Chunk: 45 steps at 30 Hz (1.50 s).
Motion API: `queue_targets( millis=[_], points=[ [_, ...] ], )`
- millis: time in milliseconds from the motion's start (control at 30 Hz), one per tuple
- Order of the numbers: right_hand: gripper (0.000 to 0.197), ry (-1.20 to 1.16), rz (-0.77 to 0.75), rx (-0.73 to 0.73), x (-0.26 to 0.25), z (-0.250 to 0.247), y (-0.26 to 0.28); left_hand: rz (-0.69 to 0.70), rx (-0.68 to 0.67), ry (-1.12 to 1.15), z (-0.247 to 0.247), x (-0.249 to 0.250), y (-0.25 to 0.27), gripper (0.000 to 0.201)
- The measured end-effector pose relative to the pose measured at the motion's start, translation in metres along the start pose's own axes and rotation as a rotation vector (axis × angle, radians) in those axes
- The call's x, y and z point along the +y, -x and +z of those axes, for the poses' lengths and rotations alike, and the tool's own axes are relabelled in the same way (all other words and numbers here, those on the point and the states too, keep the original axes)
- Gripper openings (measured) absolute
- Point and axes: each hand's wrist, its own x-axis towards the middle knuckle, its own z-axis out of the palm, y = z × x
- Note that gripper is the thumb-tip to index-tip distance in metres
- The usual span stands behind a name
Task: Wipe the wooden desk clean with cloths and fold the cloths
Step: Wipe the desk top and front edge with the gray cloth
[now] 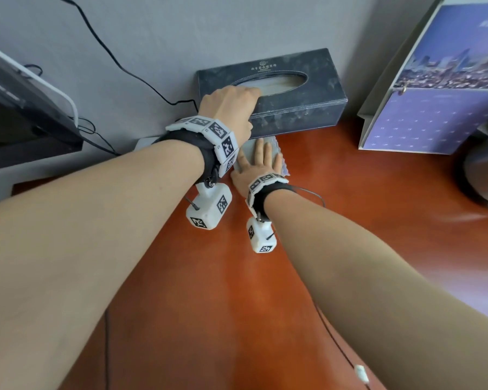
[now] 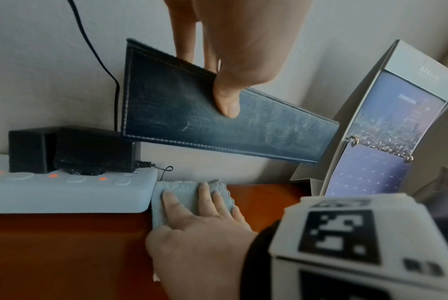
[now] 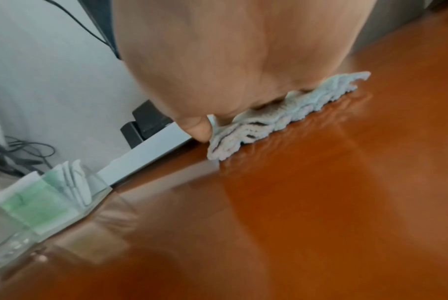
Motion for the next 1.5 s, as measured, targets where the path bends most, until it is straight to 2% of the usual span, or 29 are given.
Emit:
queue_targets(
  millis=[100,267,367,533,633,800,967,1200,1500],
  points=[
    [0.067,0.031,0.003,0.011,0.016,-0.003,-0.003,0.000,0.002,0.005,0.000,0.002,0.001,0.039],
    [0.067,-0.043,0.165,0.113,0.097,-0.025,-0.006,-0.002,0.001,0.012,0.002,0.005,0.004,0.039],
    [0.066,-0.057,0.180,0.133,0.133,-0.029,0.000,0.002,0.004,0.015,0.004,0.005,0.004,0.042],
    [0.067,0.055,0.096,0.145,0.120,0.007,0.036,-0.004,-0.006,0.024,0.008,0.010,0.007,0.047],
    [0.068,0.073,0.013,0.087,0.120,0.024,0.069,-0.001,-0.038,0.046,0.019,0.019,0.015,0.049],
    [0.068,0.097,-0.010,0.041,0.128,0.039,0.102,0.012,-0.112,0.012,0.049,0.038,0.021,0.045],
    [0.067,0.103,-0.006,0.025,0.131,0.044,0.107,0.054,-0.136,-0.013,0.068,0.051,0.019,0.038],
    [0.068,0.119,-0.013,0.075,0.131,0.055,0.118,0.035,-0.145,0.045,0.085,0.065,0.010,0.042],
    [0.071,0.110,-0.014,0.090,0.131,0.058,0.118,0.038,-0.124,0.015,0.095,0.062,-0.003,0.042]
  ],
)
